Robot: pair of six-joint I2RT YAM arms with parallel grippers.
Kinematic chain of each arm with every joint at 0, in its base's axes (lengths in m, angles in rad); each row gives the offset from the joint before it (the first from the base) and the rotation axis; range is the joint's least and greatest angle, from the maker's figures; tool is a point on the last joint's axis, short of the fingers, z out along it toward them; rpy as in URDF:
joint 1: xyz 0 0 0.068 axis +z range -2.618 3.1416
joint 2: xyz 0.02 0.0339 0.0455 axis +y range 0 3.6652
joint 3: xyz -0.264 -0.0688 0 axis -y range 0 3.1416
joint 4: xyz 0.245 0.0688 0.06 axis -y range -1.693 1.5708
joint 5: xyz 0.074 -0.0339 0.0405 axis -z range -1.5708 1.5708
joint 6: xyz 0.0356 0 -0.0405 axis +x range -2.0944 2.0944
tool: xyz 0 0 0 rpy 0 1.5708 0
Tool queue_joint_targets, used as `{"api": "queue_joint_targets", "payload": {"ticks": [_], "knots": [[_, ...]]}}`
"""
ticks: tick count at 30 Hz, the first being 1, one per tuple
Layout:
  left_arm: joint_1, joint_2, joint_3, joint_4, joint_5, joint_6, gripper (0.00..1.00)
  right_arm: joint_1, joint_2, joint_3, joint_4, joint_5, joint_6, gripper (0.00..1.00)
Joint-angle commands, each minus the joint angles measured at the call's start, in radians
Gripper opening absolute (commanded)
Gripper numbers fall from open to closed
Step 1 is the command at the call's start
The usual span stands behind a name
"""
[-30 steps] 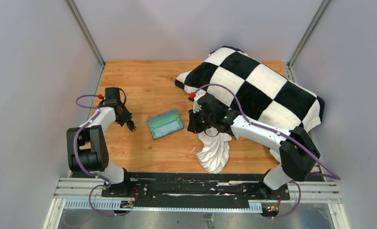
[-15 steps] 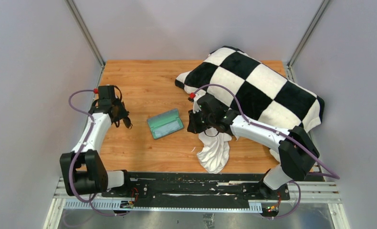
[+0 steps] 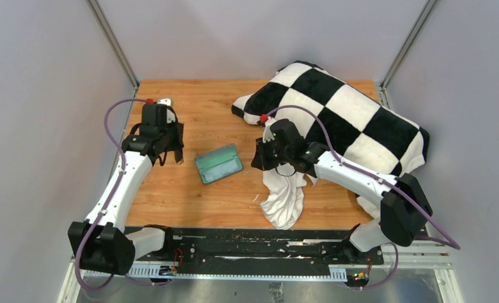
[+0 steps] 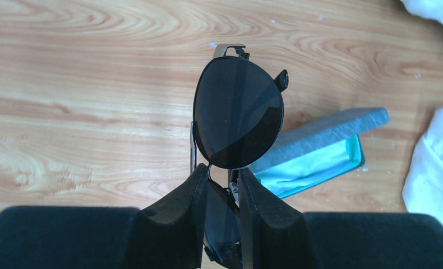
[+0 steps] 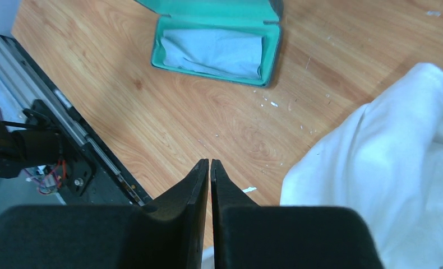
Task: Organize the sunglasses
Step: Pick up the sunglasses from the center of the board, then place the sunglasses in the sunglasses case.
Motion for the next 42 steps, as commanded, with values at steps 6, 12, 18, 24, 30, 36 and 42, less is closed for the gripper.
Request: {"api": "queue_joint_targets", "payload": {"ticks": [6, 12, 18, 24, 30, 36, 42], "knots": [[-0.197, 0.037, 0.074, -0.023, -0.021, 0.229, 0.22, -0.047, -0.161, 0.018, -0.028, 0.013, 0.020, 0.11], [-0.273, 0.032, 0.076, 0.016, -0.011, 0.277, 0.24, -0.061, -0.195, -0.013, -0.028, 0.028, 0.027, 0.12], [-0.406, 0.082, 0.095, 0.010, -0.107, 0.386, 0.25, -0.066, -0.199, -0.018, -0.029, 0.025, 0.025, 0.11], [-0.491, 0.131, 0.100, 0.013, -0.161, 0.444, 0.25, -0.082, -0.228, -0.036, -0.026, 0.027, 0.028, 0.12], [-0.573, 0.264, 0.117, 0.012, -0.201, 0.493, 0.27, -0.105, -0.293, -0.057, -0.047, 0.074, 0.023, 0.11], [-0.634, 0.298, 0.051, 0.057, -0.225, 0.542, 0.30, -0.135, -0.404, -0.118, -0.064, 0.158, 0.008, 0.14], [-0.659, 0.262, -0.081, 0.166, -0.246, 0.607, 0.30, -0.165, -0.440, -0.127, -0.091, 0.163, -0.014, 0.14]]}}
